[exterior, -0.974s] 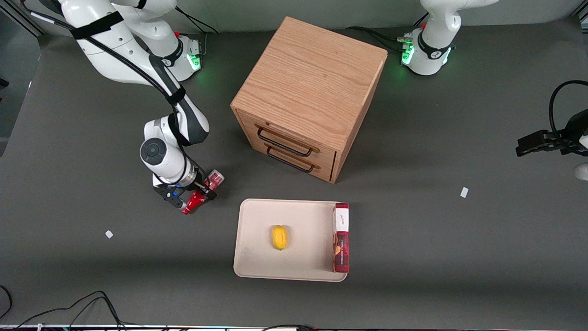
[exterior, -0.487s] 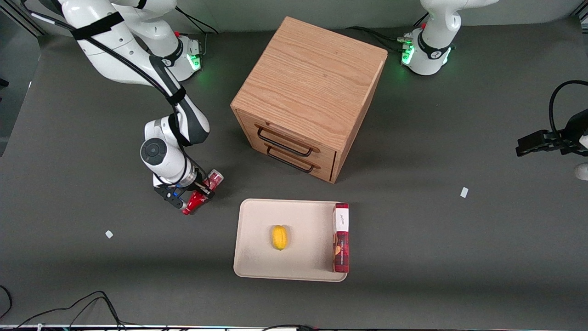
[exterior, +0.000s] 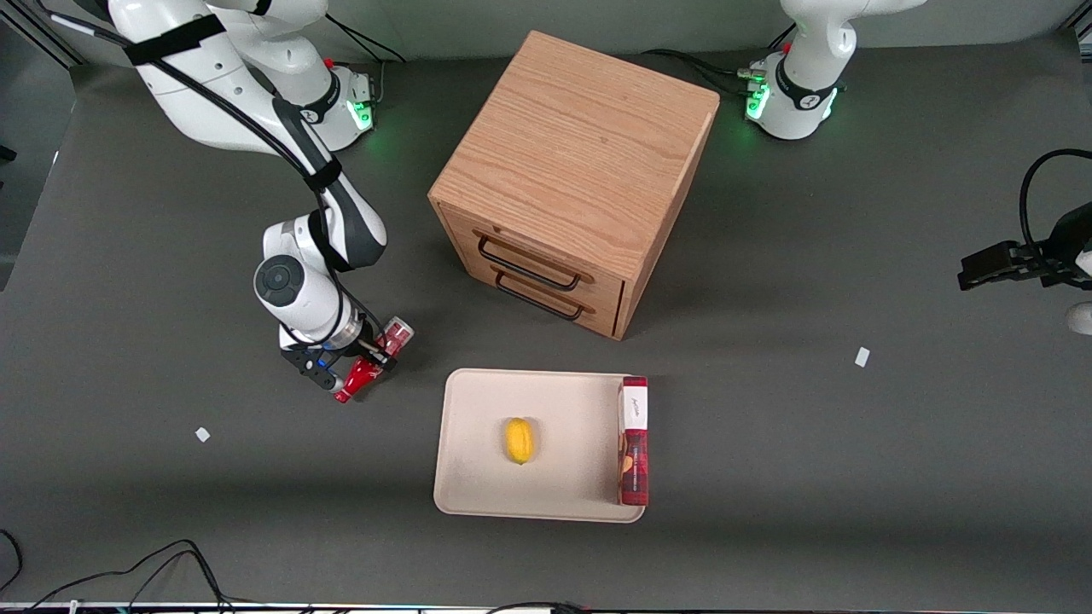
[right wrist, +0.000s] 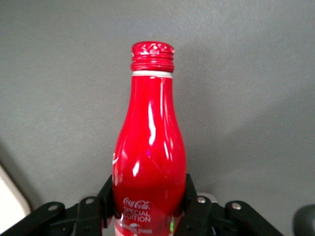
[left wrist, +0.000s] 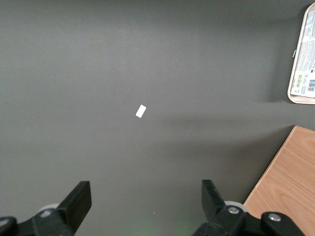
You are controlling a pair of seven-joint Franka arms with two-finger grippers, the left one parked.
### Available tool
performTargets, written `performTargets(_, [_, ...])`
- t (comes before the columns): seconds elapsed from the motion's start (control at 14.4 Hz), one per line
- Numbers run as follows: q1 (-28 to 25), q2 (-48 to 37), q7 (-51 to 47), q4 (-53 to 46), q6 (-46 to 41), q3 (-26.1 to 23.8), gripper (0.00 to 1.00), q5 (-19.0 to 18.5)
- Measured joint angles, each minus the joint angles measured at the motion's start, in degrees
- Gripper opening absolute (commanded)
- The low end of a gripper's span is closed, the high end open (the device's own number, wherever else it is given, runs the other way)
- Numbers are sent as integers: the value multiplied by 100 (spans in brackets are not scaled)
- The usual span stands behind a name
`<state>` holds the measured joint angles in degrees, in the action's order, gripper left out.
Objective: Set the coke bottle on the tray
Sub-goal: 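Carry the held bottle over the white tray beside the lemon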
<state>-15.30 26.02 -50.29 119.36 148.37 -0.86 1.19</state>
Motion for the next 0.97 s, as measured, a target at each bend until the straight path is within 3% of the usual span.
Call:
performTargets(0.49, [75, -594, 1427, -1409, -2365, 42, 0, -4])
performTargets(0.77, [53, -446, 2059, -2669, -3400, -6, 0, -92])
performTargets(0.97, [-44, -24, 2299, -3678, -3818, -351, 0, -398])
